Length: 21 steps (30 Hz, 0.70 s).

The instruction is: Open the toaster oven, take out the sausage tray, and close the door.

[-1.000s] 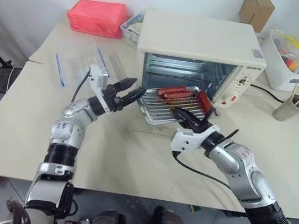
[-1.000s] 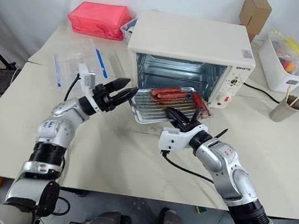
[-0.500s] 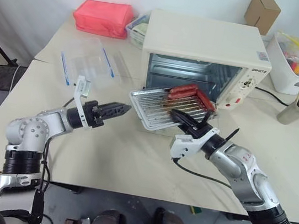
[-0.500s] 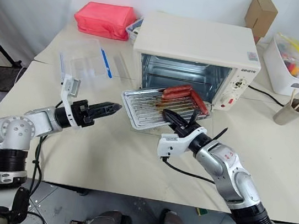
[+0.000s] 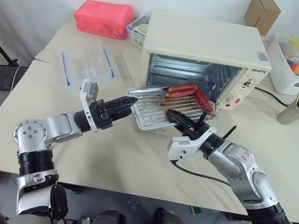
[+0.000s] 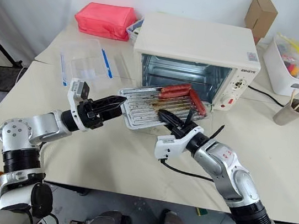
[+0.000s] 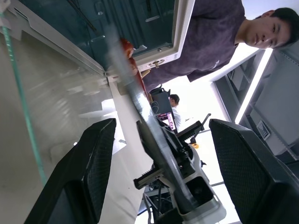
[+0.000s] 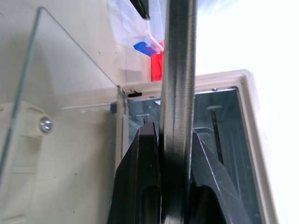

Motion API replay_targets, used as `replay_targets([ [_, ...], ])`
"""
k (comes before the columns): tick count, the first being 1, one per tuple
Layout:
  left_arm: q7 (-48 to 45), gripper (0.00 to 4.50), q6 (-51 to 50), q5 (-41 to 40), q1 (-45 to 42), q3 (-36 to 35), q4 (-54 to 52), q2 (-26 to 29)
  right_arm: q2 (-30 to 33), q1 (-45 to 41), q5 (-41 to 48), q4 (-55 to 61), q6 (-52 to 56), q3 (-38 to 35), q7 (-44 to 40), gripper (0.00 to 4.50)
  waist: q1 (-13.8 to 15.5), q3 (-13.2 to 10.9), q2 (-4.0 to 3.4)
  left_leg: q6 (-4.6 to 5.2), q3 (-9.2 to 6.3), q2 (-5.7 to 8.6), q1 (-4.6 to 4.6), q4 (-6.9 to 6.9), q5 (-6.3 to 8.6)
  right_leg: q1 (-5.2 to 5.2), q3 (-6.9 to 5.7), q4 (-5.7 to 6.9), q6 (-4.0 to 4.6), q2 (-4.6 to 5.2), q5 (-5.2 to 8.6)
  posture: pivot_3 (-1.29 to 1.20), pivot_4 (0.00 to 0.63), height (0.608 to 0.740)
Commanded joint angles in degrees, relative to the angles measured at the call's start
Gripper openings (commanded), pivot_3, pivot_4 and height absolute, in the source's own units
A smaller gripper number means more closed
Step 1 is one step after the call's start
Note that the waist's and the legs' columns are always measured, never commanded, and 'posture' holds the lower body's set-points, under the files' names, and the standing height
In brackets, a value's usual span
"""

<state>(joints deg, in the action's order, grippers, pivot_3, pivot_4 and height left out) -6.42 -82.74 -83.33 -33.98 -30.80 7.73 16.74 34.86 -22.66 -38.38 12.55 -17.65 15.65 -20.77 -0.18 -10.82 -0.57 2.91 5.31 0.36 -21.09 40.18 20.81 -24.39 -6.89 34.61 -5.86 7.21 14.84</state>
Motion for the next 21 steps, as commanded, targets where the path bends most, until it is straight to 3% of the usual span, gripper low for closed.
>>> replay_targets([
  [1, 5.3, 3.41, 0.9, -6.1, 0.8, 0.8, -0.2, 0.8, -0.6, -1.7, 0.5, 0.6, -1.1, -0.5, 0.2, 0.44, 0.0, 0.0, 0.01, 0.00, 0.00, 0.00, 0.00, 0.00, 0.00, 0.00, 0.00, 0.01, 0.00, 0.00, 0.00, 0.00, 0.150, 0.740],
  [7, 15.7, 3.41, 6.0, -16.6, 1.5, 5.6, 1.2, -2.2, -1.7, -3.0, 0.7, -0.3, -2.4, 0.8, -0.8, 0.44, 0.1, 0.0, 0.04, -0.02, 0.00, 0.02, 0.02, 0.01, 0.00, 0.00, 0.05, 0.03, 0.00, 0.00, 0.00, 0.00, 0.150, 0.740],
  [10, 19.5, 2.84, 8.7, -21.4, 2.1, 8.9, 0.6, -2.2, -1.8, -3.3, 0.7, -0.7, -3.0, 1.3, -1.4, 0.44, 0.1, 0.0, 0.06, -0.02, 0.00, 0.05, 0.02, 0.01, -0.01, 0.00, 0.08, 0.05, 0.00, 0.00, 0.00, 0.00, 0.150, 0.740],
  [16, 25.1, 0.95, 14.8, -29.0, 3.6, 13.3, -0.7, -0.6, -2.2, -3.2, 1.4, -0.8, -3.2, 1.1, -1.8, 0.44, 0.1, 0.0, 0.06, -0.04, 0.00, 0.04, 0.05, 0.01, -0.02, 0.00, 0.11, 0.06, 0.01, -0.03, 0.00, 0.00, 0.150, 0.740],
  [19, 26.1, 0.03, 15.9, -29.7, 3.5, 12.1, -0.4, -2.9, -2.7, -3.1, 2.9, -0.6, -3.2, 0.8, -2.0, 0.44, 0.1, 0.0, 0.06, -0.04, 0.00, 0.05, 0.04, 0.01, -0.02, 0.00, 0.12, 0.06, 0.01, -0.02, 0.00, 0.00, 0.150, 0.740],
  [21, 27.2, 0.03, 16.0, -29.7, 3.5, 11.4, -0.3, -4.2, -2.9, -3.1, 4.3, -0.8, -3.5, 0.6, -2.3, 0.44, 0.2, 0.1, 0.10, -0.04, 0.01, 0.07, 0.03, 0.02, -0.02, 0.00, 0.10, 0.05, 0.01, -0.02, 0.00, 0.00, 0.150, 0.740],
])
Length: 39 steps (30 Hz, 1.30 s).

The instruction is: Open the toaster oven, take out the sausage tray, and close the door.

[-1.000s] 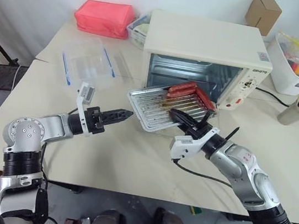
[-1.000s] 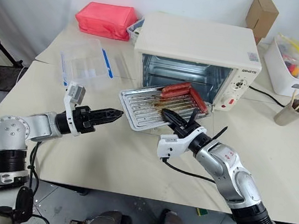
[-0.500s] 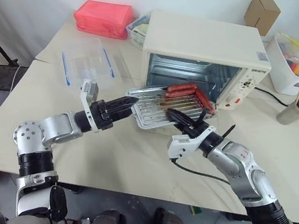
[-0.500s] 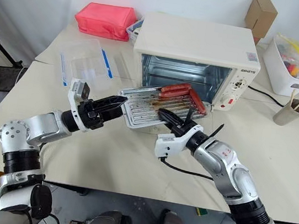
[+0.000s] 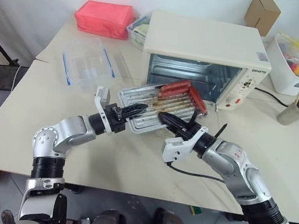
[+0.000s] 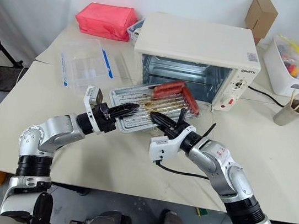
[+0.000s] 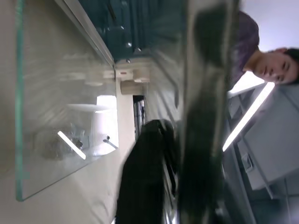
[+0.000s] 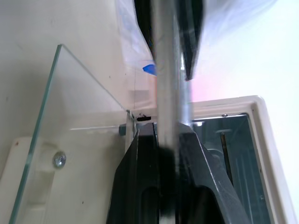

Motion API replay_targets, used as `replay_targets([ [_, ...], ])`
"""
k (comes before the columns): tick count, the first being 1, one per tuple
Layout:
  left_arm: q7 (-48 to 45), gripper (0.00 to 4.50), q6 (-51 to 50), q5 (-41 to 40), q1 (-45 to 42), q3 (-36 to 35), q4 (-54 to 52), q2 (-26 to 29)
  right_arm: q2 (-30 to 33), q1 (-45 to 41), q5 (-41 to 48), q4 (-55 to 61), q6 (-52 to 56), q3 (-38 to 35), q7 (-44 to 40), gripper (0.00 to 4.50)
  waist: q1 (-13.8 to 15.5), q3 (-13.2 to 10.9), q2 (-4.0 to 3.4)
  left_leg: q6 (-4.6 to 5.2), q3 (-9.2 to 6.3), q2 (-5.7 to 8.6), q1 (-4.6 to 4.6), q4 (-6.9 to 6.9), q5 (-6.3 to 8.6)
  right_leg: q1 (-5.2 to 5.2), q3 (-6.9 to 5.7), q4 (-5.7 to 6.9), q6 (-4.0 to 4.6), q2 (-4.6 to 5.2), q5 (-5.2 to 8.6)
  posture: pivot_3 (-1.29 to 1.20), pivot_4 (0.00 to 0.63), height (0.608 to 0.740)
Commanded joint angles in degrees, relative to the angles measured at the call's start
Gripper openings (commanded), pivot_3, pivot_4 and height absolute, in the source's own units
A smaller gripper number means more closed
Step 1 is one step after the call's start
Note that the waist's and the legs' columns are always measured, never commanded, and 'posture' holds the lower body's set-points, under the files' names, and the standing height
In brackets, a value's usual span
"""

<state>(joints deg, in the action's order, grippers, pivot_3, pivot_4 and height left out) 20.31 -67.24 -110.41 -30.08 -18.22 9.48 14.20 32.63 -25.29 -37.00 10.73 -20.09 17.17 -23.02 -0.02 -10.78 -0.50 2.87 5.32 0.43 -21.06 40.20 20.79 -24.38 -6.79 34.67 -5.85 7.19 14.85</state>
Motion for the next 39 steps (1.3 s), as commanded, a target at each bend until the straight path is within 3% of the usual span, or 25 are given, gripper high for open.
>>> replay_targets([
  [1, 1.2, 0.03, 0.6, -2.6, -0.3, -1.3, -2.1, -2.0, -1.0, -0.3, 4.3, 0.9, -0.9, -1.2, -0.4, 0.44, 0.0, 0.0, 0.04, 0.00, -0.01, 0.00, 0.00, 0.00, 0.00, 0.00, -0.01, -0.01, 0.00, -0.01, 0.00, 0.00, 0.150, 0.740],
  [2, 1.8, 0.03, 0.7, -2.6, -0.2, -1.4, -2.1, -2.3, -1.2, -0.1, 5.3, 0.9, -0.8, -1.3, -0.7, 0.44, 0.0, 0.0, 0.04, 0.00, -0.01, 0.00, 0.01, 0.00, 0.00, 0.00, -0.01, 0.00, 0.00, -0.02, 0.00, 0.00, 0.150, 0.740],
  [5, 3.5, 0.00, 0.5, -2.6, -0.2, -2.5, -1.6, -3.6, -1.2, -0.2, 5.6, 1.0, -0.4, -1.5, -0.8, 1.06, 0.0, 0.0, 0.05, 0.00, 0.02, -0.01, 0.01, 0.00, 0.00, 0.00, -0.01, -0.01, 0.00, -0.04, 0.00, 0.00, 0.150, 0.740],
  [13, 7.4, 0.00, 0.1, -2.6, 0.4, -5.7, -2.0, -5.3, 0.7, 1.6, 7.4, 3.1, -4.0, -2.7, -0.5, 3.52, 0.0, 0.0, 0.06, 0.00, 0.02, -0.01, 0.01, -0.01, 0.00, 0.00, -0.01, -0.02, 0.00, -0.05, 0.00, 0.00, 0.150, 0.740],
  [17, 6.3, 0.00, -1.9, -2.6, 2.3, -7.9, -3.0, -3.3, 3.1, 5.5, 15.7, 6.6, -6.8, -6.1, -2.7, 3.52, 0.0, 0.0, 0.06, 0.00, 0.02, -0.01, 0.01, -0.04, 0.00, 0.00, -0.02, -0.04, 0.00, -0.06, 0.00, 0.00, 0.150, 0.740],
  [20, -0.3, 0.00, -6.1, -2.6, 5.2, -10.0, -3.0, 1.0, 6.7, 10.8, 25.8, 7.4, -8.4, -10.6, -5.6, 3.52, 0.0, 0.0, 0.06, 0.00, 0.03, -0.04, 0.01, -0.03, 0.00, 0.00, -0.01, -0.05, 0.00, -0.09, 0.00, 0.00, 0.150, 0.740],
  [23, -6.9, 0.00, -8.2, -2.6, 8.9, -12.6, -3.4, 5.1, 10.6, 15.7, 34.0, 6.3, -9.9, -15.6, -8.9, 2.96, 0.0, 0.0, 0.07, 0.00, 0.07, -0.06, 0.02, -0.04, 0.00, 0.01, -0.02, -0.06, 0.01, -0.13, 0.01, 0.00, 0.150, 0.740],
  [27, -12.9, 0.00, -8.9, -2.6, 15.0, -14.6, -5.2, 10.0, 14.1, 19.8, 44.1, 0.5, -9.0, -20.3, -14.8, 1.70, 0.0, 0.0, 0.09, -0.01, 0.11, -0.10, 0.14, -0.04, -0.01, 0.11, 0.05, -0.12, 0.03, -0.13, 0.02, 0.00, 0.150, 0.740],
  [32, -18.6, 0.00, -7.1, -2.6, 23.4, -17.7, -7.9, 11.9, 14.8, 22.3, 58.5, -8.6, -1.4, -25.0, -24.1, 0.02, -0.1, 0.0, 0.09, -0.13, 0.04, -0.24, 0.88, -0.28, 0.07, 0.93, 0.12, -0.54, 0.10, -0.22, 0.05, 0.00, 0.150, 0.740],
  [39, -20.4, 0.00, -2.2, -2.6, 34.6, -20.7, -14.0, 9.0, 13.3, 17.2, 58.8, -27.5, -0.7, -24.9, -33.9, 0.02, -0.2, 0.0, 0.09, -0.17, 0.01, -0.21, 0.88, -0.26, 0.11, 0.90, 0.13, -0.53, 0.12, 0.31, 0.06, 0.00, 0.150, 0.740],
])
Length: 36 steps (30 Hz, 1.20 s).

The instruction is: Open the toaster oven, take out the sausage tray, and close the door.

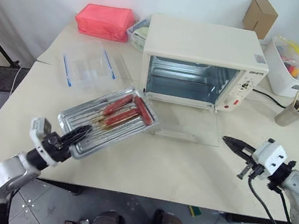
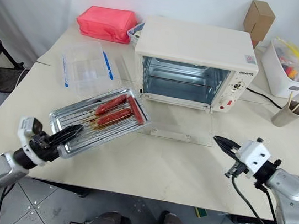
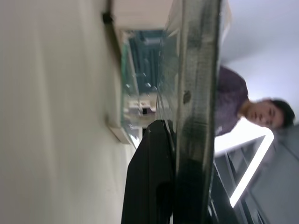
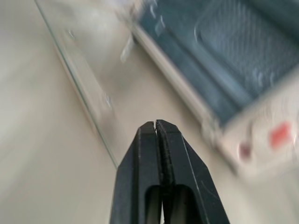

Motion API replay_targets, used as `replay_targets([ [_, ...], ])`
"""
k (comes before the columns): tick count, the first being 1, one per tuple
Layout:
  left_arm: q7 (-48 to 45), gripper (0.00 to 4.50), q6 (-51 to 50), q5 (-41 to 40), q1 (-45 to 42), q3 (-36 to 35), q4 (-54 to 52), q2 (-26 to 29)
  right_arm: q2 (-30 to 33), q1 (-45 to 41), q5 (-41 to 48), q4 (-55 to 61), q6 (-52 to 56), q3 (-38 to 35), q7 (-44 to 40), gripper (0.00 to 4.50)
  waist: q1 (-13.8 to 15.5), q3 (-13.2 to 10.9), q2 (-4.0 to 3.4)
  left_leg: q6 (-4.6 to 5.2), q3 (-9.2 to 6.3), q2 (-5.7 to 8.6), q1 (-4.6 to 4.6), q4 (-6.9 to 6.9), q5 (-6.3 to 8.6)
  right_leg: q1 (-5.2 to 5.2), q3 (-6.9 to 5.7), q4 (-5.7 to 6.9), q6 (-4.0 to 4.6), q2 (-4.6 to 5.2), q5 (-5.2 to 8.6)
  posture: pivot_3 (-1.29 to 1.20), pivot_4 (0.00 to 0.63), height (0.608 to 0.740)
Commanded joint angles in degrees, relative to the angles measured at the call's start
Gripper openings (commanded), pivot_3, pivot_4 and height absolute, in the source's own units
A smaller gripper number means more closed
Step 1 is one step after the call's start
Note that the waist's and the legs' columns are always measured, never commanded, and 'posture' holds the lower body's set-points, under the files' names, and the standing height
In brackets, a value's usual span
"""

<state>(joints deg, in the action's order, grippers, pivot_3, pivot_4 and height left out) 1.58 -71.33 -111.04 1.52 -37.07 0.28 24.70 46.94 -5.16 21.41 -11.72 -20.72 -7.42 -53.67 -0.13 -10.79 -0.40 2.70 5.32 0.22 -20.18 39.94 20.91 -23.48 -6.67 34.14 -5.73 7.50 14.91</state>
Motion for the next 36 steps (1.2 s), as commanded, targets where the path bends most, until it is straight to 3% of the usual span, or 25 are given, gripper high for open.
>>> replay_targets([
  [1, -1.6, 0.00, 2.9, -2.0, 4.3, -2.1, -6.0, -2.4, -1.5, -4.2, 0.1, -7.3, 0.7, 0.5, -4.6, 0.02, -0.1, 0.0, 0.00, -0.02, 0.01, 0.00, 0.01, 0.00, 0.01, -0.01, 0.00, 0.00, 0.00, 0.01, 0.00, 0.00, 0.150, 0.740],
  [8, 1.1, 0.00, 10.6, -2.0, 8.3, -3.1, -12.8, -11.2, -7.2, -13.8, -0.4, -18.4, 4.9, 3.5, -11.4, 0.02, -0.1, 0.0, -0.03, -0.09, 0.02, -0.02, 0.01, 0.06, 0.06, -0.07, 0.00, -0.10, 0.08, 0.07, 0.04, 0.00, 0.150, 0.740],
  [17, 4.6, 0.00, 16.0, -2.0, 9.7, -1.7, -18.4, -18.4, -12.5, -17.5, 4.0, -17.2, 5.9, 0.0, -14.2, 0.02, 0.2, 0.0, -0.09, -0.07, 0.01, 0.01, -0.03, 0.06, 0.12, -0.08, -0.02, -0.12, 0.09, 0.10, 0.04, 0.00, 0.150, 0.740],
  [24, 5.0, 0.00, 16.9, -2.0, 10.1, -1.6, -19.0, -18.6, -14.1, -19.8, 11.2, -5.2, 11.3, -6.9, -7.7, 0.02, 0.1, 0.0, -0.12, -0.09, 0.02, -0.01, -0.04, 0.05, 0.15, -0.12, -0.01, -0.12, 0.09, 0.09, 0.04, 0.00, 0.150, 0.740],
  [31, 4.7, 0.00, 15.9, -2.0, 9.7, -0.2, -18.4, -17.7, -13.4, -23.2, 15.0, 4.4, 18.9, -8.5, -4.3, 0.02, 0.2, 0.0, -0.12, -0.05, 0.01, -0.02, -0.07, 0.05, 0.24, -0.15, -0.02, -0.16, 0.09, 0.11, 0.04, 0.00, 0.150, 0.740],
  [36, 3.9, 0.00, 12.9, -2.0, 8.3, 2.4, -16.2, -13.6, -9.8, -18.3, 14.4, 10.1, 24.1, -8.0, -5.4, 0.02, 0.5, 0.0, -0.12, 0.05, 0.01, -0.01, -0.15, 0.04, 0.31, -0.17, -0.02, -0.15, 0.08, 0.12, 0.04, 0.00, 0.150, 0.740],
])
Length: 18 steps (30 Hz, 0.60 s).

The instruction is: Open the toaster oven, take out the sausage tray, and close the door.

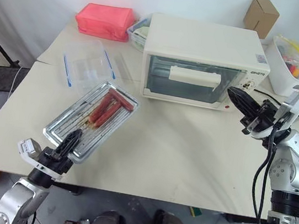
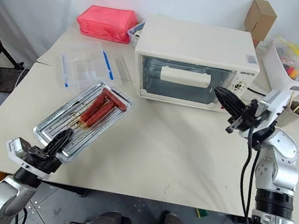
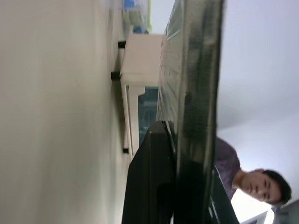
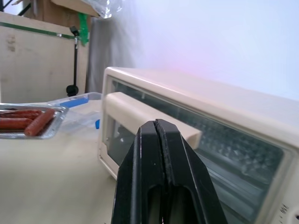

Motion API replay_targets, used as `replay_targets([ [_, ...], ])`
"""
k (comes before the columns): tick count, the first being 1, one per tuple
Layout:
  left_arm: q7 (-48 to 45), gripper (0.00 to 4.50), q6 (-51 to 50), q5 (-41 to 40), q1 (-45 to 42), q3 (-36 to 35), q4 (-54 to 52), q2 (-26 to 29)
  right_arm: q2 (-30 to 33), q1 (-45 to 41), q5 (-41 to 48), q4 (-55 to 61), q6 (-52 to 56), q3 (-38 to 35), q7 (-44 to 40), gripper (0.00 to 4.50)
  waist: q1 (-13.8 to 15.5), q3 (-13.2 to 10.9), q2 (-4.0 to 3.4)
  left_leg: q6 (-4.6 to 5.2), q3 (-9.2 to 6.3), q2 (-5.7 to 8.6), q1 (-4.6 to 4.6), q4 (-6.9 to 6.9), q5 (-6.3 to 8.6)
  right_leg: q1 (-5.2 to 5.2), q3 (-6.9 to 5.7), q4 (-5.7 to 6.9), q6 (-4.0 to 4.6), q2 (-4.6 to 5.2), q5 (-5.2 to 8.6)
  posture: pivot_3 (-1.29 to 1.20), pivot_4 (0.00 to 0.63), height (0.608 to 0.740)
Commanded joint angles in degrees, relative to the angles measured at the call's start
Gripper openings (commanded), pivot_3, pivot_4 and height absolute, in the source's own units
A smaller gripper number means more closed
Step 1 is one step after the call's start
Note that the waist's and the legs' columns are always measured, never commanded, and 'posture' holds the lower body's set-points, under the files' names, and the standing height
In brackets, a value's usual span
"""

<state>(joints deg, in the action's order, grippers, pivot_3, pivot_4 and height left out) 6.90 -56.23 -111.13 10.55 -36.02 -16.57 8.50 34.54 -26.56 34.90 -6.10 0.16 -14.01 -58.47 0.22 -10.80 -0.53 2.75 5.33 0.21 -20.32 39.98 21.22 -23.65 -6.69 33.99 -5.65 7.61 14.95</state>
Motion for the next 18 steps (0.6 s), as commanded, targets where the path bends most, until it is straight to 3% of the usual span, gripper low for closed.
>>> replay_targets([
  [1, -1.7, 0.00, -3.0, -1.9, -1.1, 1.9, 1.3, 3.7, 3.7, 5.2, 3.9, 6.5, 6.6, -1.7, -2.7, 0.02, 0.2, 0.0, 0.00, 0.02, -0.01, 0.00, 0.00, 0.00, 0.01, 0.00, 0.00, 0.00, 0.00, 0.00, 0.00, 0.00, 0.150, 0.740],
  [4, -2.6, 0.00, -5.7, -1.9, -3.3, 3.8, 4.3, 7.5, 5.9, 12.1, 5.0, 11.6, 8.2, -2.2, -6.1, 0.58, 0.5, 0.0, -0.01, 0.06, -0.01, 0.00, -0.02, -0.02, 0.04, 0.02, 0.00, 0.02, -0.01, -0.02, 0.00, 0.00, 0.150, 0.740],
  [8, -4.5, 0.00, -11.6, -1.9, -8.8, 8.9, 11.7, 13.9, 5.4, 21.8, 1.5, 15.9, 1.1, -4.6, -8.0, 1.95, 0.9, 0.0, -0.01, 0.07, 0.04, 0.01, 0.01, 0.01, 0.04, 0.04, 0.01, -0.02, -0.02, -0.04, -0.01, 0.00, 0.150, 0.740],
  [16, -5.7, 0.00, -18.4, -1.9, -24.2, 20.7, 27.9, 19.4, 7.2, 37.4, 0.8, 21.4, -0.8, -11.6, -9.9, 4.46, 1.3, 0.0, -0.05, 0.01, 0.08, 0.07, 0.06, 0.03, 0.06, 0.10, 0.05, 0.09, -0.11, -0.08, -0.06, 0.00, 0.150, 0.740],
  [18, -6.3, 0.00, -19.9, -0.6, -27.9, 23.9, 31.3, 19.7, 7.0, 39.6, 0.7, 22.4, -0.7, -13.3, -8.7, 4.46, 1.4, 0.0, -0.06, 0.05, 0.08, 0.08, 0.07, 0.02, 0.04, 0.11, 0.04, 0.10, -0.11, -0.11, -0.06, 0.00, 0.150, 0.740],
])
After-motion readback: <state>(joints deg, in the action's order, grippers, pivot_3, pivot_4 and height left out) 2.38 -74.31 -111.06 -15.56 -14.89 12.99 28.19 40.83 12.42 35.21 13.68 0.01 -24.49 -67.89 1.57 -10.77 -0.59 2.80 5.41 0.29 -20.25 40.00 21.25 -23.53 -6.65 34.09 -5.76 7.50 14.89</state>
